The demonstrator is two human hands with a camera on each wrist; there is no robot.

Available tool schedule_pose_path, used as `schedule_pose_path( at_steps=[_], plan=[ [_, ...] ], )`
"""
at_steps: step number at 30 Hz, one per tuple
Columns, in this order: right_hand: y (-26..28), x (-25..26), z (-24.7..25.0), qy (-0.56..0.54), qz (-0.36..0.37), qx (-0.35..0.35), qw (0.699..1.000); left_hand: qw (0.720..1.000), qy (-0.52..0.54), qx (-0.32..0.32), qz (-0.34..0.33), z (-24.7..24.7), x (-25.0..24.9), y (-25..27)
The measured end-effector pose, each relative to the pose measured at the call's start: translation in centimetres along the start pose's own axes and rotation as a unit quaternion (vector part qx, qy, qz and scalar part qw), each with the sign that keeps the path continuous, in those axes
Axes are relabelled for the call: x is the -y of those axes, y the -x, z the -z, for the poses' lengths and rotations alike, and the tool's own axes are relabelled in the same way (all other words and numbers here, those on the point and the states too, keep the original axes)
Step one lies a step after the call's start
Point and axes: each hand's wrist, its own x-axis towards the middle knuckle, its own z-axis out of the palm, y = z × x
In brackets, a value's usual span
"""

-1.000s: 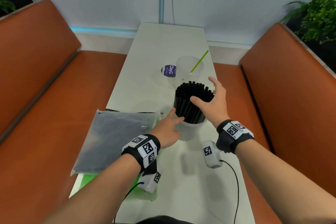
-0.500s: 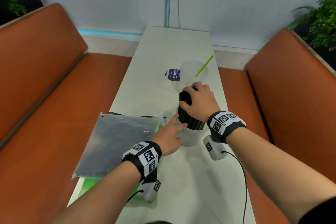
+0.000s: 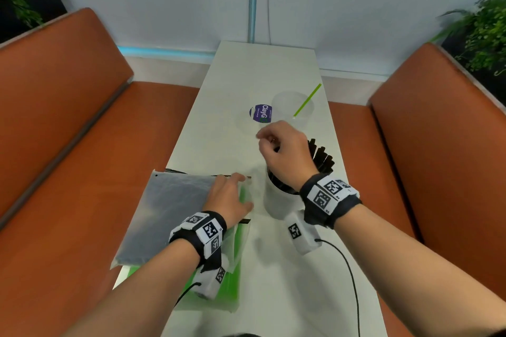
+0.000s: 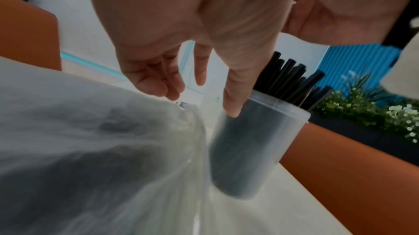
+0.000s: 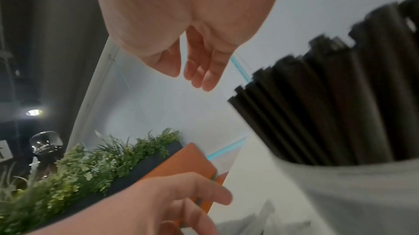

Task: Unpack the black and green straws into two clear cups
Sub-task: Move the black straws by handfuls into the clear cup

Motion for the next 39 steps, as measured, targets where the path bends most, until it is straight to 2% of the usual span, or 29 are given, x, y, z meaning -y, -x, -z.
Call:
schedule_pose_path(
  at_steps=[3, 6, 9, 12, 15, 20, 24, 27, 30, 34, 35, 39],
  plan=[
    [1.6, 1.0, -1.8, -0.053, -0.051, 0.057, 0.996, 0.999, -0.026, 0.024, 0.021, -0.5, 1.4, 0.6],
    [3.3, 0.8, -3.3, -0.074, -0.101, 0.133, 0.983, 0.999, 0.023, 0.009, 0.034, -0.1, 2.3, 1.0],
    [5.1, -0.2, -5.1, 0.002, -0.13, 0.25, 0.96, 0.995, 0.091, -0.015, 0.031, 1.0, 2.4, 1.2],
    [7.1, -1.2, -6.7, 0.052, -0.125, 0.31, 0.941, 0.99, 0.136, -0.029, 0.019, 2.3, 1.9, 1.2],
    [8.6, -1.1, -7.9, 0.047, -0.091, 0.327, 0.94, 0.985, 0.17, -0.035, 0.012, 3.0, 1.5, 1.4],
    [8.6, -0.3, -9.6, 0.027, 0.006, 0.344, 0.938, 0.979, 0.201, -0.034, -0.004, 3.7, 1.3, 1.9],
    [8.1, 0.6, -9.9, 0.117, -0.08, 0.407, 0.902, 0.979, 0.201, -0.032, -0.018, 3.9, 1.7, 2.2],
    [8.3, 0.8, -10.1, 0.1, -0.12, 0.391, 0.907, 0.979, 0.199, -0.029, -0.025, 3.7, 2.0, 2.3],
    [7.9, 1.5, -10.3, 0.093, -0.13, 0.392, 0.906, 0.98, 0.197, -0.024, -0.029, 3.8, 2.0, 2.3],
    [7.0, 1.6, -10.8, 0.142, -0.169, 0.443, 0.869, 0.979, 0.2, -0.022, -0.032, 4.0, 2.1, 2.3],
    [6.9, 1.7, -10.9, 0.153, -0.17, 0.449, 0.864, 0.979, 0.2, -0.024, -0.034, 4.0, 2.1, 2.3],
    [6.8, 1.2, -11.6, 0.201, -0.102, 0.456, 0.861, 0.977, 0.208, -0.022, -0.043, 4.2, 2.1, 2.3]
  ],
)
